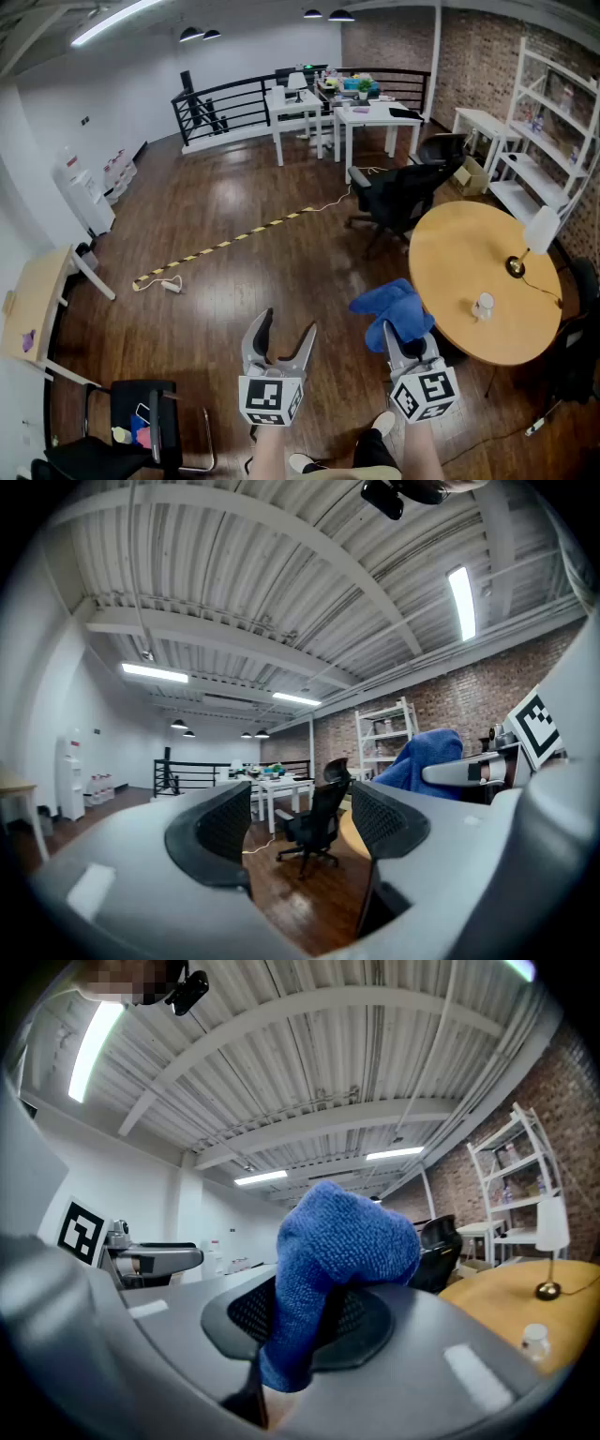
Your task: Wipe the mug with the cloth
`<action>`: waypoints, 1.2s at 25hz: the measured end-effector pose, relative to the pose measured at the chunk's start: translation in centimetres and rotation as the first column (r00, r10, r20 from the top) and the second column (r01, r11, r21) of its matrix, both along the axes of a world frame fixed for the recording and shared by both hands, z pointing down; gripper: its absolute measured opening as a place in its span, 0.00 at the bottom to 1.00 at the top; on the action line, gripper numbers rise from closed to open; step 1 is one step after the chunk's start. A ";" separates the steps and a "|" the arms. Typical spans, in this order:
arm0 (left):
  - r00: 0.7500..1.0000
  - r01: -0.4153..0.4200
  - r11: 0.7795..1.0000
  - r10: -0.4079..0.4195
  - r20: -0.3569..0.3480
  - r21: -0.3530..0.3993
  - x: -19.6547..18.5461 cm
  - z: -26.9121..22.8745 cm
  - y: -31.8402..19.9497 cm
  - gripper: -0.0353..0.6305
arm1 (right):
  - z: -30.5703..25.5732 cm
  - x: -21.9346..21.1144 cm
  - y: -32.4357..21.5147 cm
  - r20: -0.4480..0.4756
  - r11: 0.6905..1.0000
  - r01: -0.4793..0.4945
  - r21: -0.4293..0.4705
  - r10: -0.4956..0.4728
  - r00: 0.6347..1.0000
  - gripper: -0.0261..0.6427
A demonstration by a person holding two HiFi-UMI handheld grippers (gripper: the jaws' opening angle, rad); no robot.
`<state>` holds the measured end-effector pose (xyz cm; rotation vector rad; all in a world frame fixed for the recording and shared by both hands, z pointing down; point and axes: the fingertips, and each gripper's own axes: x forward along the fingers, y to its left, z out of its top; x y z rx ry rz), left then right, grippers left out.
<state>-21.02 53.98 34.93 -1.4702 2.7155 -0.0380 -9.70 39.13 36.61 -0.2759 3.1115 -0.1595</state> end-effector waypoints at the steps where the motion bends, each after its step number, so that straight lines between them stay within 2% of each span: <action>1: 1.000 -0.027 1.000 0.027 0.001 -0.003 0.7 0.0 -2.6 0.53 | 0.0 1.1 -2.3 0.001 1.000 -0.023 -0.003 0.023 1.000 0.16; 5: 0.987 -0.163 0.987 0.164 0.008 -0.010 4.2 -0.4 -13.6 0.53 | -0.9 5.6 -12.4 0.020 0.991 -0.134 -0.015 0.134 0.991 0.16; 9: 0.950 -0.312 0.950 0.312 0.028 -0.006 7.2 -1.3 -25.0 0.53 | -2.4 9.5 -22.5 0.062 0.968 -0.253 -0.009 0.253 0.966 0.16; 13: 0.918 -0.394 0.919 0.393 0.043 0.006 8.8 -1.4 -34.0 0.52 | -3.0 12.1 -30.6 0.094 0.940 -0.340 0.005 0.338 0.936 0.16; 17: 0.884 -0.465 0.885 0.465 0.035 -0.010 10.9 -0.6 -40.6 0.52 | -2.3 16.1 -36.1 0.090 0.907 -0.422 -0.003 0.421 0.903 0.16; 21: 0.836 -0.547 0.836 0.548 0.017 -0.042 12.5 0.3 -45.5 0.51 | -1.2 19.2 -39.2 0.077 0.865 -0.500 -0.036 0.501 0.862 0.16; 25: 0.792 -0.609 0.790 0.610 -0.013 -0.071 12.7 2.4 -50.4 0.51 | 0.5 19.9 -42.5 0.060 0.847 -0.530 -0.038 0.531 0.845 0.16; 27: 0.755 -0.655 0.750 0.655 -0.032 -0.097 12.3 4.0 -53.2 0.51 | 1.3 19.5 -43.7 0.043 0.837 -0.547 -0.018 0.548 0.836 0.16; 28: 0.727 -0.685 0.720 0.686 -0.041 -0.112 12.3 4.8 -54.7 0.51 | 1.5 19.5 -44.3 0.036 0.826 -0.563 -0.009 0.563 0.825 0.16; 30: 0.658 -0.749 0.646 0.750 -0.059 -0.149 12.5 6.3 -57.7 0.51 | 1.8 19.3 -45.8 0.024 0.799 -0.601 0.000 0.601 0.799 0.16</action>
